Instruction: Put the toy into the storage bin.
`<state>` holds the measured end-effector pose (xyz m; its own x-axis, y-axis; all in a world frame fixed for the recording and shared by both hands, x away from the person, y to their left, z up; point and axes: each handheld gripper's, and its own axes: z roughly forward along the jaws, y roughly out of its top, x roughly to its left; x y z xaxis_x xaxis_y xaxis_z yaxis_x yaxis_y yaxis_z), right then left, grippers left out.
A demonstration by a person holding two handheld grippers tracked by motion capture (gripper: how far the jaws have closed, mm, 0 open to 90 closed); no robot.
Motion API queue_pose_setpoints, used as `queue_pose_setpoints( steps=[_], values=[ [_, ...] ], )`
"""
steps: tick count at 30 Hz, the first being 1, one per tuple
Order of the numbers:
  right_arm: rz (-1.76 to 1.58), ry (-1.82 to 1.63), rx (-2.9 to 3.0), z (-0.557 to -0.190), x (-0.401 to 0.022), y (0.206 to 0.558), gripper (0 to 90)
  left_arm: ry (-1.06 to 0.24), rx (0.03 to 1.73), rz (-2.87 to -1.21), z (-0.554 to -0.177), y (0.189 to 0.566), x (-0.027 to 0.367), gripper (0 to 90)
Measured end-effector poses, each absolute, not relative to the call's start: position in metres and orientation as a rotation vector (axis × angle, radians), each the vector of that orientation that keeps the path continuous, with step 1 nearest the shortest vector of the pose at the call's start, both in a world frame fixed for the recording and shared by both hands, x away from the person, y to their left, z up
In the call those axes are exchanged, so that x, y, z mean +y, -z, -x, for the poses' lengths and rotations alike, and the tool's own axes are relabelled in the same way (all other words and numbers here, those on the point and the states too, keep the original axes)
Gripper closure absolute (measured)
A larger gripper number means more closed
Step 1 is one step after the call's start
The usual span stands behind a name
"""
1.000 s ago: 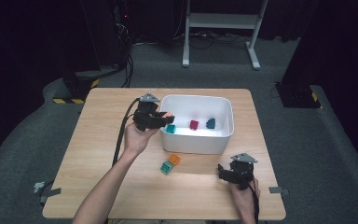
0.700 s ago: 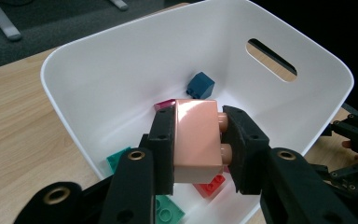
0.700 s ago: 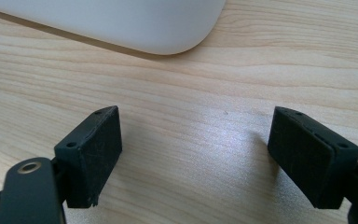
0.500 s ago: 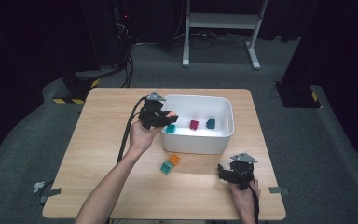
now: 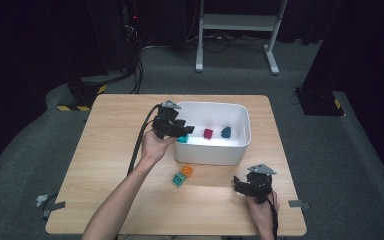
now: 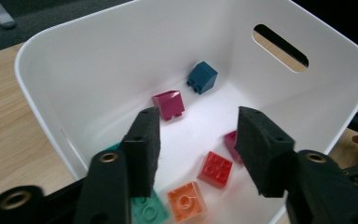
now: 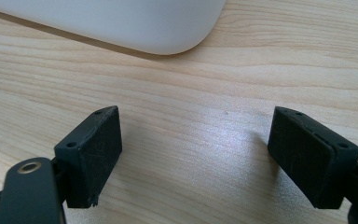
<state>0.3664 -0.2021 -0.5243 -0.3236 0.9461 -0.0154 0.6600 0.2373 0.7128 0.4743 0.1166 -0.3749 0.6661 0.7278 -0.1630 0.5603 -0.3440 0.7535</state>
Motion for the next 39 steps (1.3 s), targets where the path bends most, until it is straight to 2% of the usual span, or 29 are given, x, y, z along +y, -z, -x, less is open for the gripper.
queue_pose_setpoints(
  steps=[5,18,39],
  values=[
    [-1.468,-0.853,2.069,-0.366,-0.202,0.524,17.3,-0.277,0.993,-2.038,-0.47,0.373,0.119,40.4],
    [-1.468,-0.853,2.069,-0.366,-0.202,0.524,17.3,-0.335,0.978,-2.022,-0.453,0.364,0.129,32.9],
    [-1.468,-0.853,2.069,-0.366,-0.202,0.524,17.3,-0.392,0.991,-1.999,-0.411,0.367,0.16,31.4]
  ],
)
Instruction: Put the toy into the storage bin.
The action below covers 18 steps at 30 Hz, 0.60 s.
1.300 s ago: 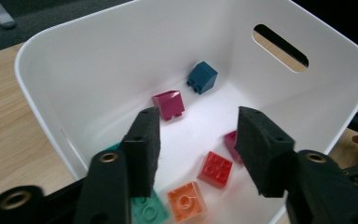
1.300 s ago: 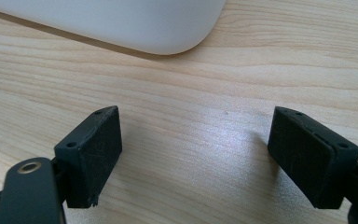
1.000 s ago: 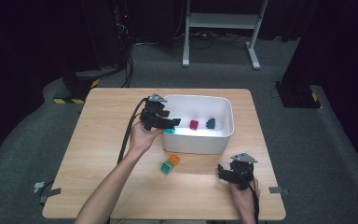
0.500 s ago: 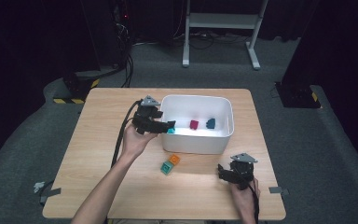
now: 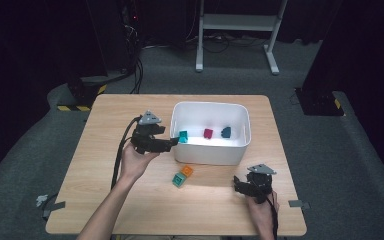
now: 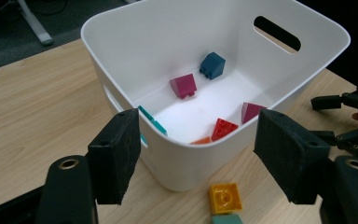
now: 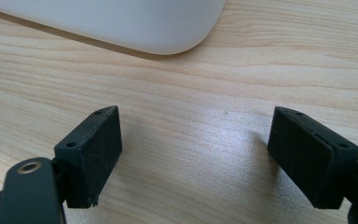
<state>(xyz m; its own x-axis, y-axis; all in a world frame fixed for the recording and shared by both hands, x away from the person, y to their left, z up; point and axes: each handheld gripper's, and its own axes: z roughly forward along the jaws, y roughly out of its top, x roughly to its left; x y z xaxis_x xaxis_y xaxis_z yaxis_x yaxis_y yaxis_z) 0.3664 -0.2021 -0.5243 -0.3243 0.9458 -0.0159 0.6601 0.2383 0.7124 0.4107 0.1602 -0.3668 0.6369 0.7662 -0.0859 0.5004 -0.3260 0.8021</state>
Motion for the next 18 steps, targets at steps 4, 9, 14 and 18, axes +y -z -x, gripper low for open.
queue_pose_setpoints(
  steps=[4,9,14,18],
  values=[
    [-1.468,-0.853,2.069,-0.366,-0.202,0.524,17.3,-0.378,1.008,-1.973,-0.402,0.371,0.168,31.4],
    [-1.469,-0.854,2.068,-0.366,-0.202,0.524,17.3,-0.358,1.033,-1.972,-0.391,0.382,0.173,31.4],
    [-1.468,-0.853,2.069,-0.366,-0.202,0.524,17.3,-0.37,1.049,-1.98,-0.382,0.387,0.178,31.4],
    [-1.469,-0.853,2.069,-0.366,-0.202,0.524,17.3,-0.381,1.048,-1.975,-0.376,0.388,0.18,31.4]
  ],
)
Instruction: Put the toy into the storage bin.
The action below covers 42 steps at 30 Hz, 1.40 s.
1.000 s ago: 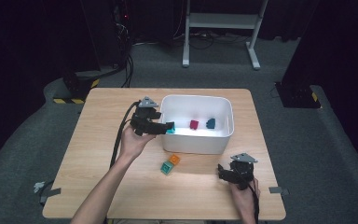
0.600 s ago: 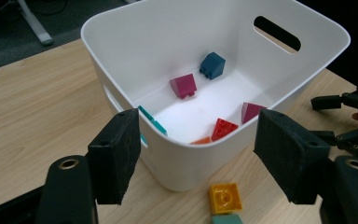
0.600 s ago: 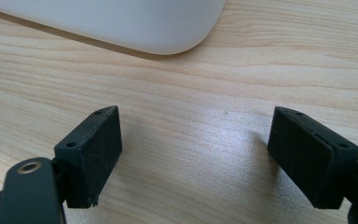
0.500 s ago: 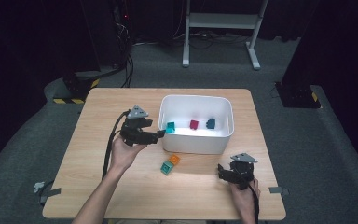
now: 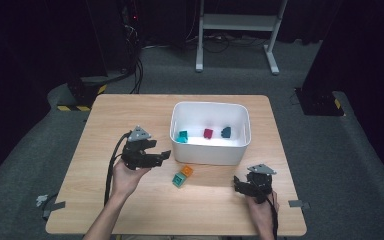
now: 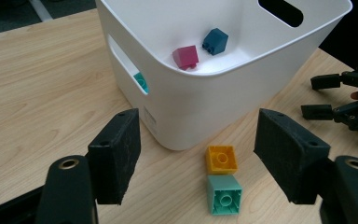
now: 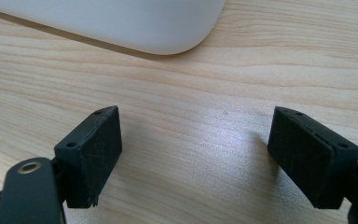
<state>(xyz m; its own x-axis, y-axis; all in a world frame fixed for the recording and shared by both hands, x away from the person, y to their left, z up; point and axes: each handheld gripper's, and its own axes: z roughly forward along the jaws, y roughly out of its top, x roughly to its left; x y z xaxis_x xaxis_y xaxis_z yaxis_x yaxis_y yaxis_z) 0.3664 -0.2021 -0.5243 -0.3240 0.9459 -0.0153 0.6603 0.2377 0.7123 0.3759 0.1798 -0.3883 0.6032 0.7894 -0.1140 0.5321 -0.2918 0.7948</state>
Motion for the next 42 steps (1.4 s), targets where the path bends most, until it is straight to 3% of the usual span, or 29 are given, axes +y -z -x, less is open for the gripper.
queue_pose_setpoints(
  steps=[42],
  values=[
    [-1.468,-0.853,2.069,-0.366,-0.202,0.524,17.3,-0.253,1.02,-2.002,-0.356,0.443,0.158,32.7]
  ],
)
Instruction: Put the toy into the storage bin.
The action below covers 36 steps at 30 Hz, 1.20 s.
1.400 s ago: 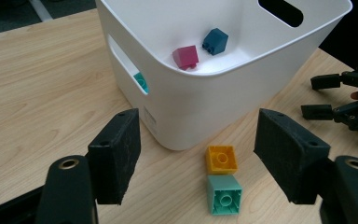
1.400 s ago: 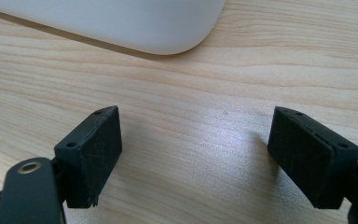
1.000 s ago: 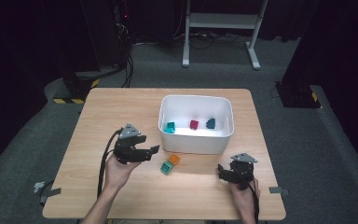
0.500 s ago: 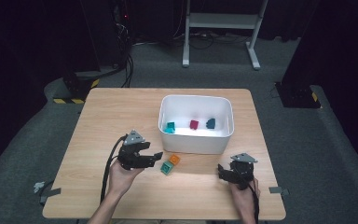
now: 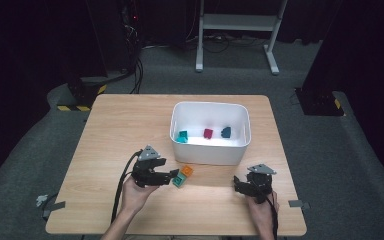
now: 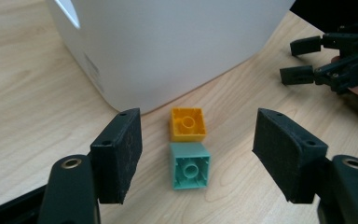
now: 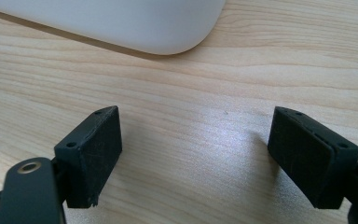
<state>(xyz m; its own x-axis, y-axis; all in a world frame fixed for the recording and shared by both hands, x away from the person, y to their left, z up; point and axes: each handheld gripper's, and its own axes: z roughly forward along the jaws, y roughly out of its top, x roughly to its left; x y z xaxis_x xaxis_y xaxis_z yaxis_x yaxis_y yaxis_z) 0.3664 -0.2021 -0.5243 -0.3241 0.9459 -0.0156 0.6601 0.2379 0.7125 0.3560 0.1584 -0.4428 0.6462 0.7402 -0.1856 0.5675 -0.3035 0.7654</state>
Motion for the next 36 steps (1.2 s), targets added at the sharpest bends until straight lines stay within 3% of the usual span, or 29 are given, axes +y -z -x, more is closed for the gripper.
queue_pose_setpoints(
  steps=[36],
  values=[
    [-1.468,-0.853,2.069,-0.366,-0.202,0.524,17.3,-0.265,1.107,-2.071,-0.359,0.502,0.129,42.6]
  ],
)
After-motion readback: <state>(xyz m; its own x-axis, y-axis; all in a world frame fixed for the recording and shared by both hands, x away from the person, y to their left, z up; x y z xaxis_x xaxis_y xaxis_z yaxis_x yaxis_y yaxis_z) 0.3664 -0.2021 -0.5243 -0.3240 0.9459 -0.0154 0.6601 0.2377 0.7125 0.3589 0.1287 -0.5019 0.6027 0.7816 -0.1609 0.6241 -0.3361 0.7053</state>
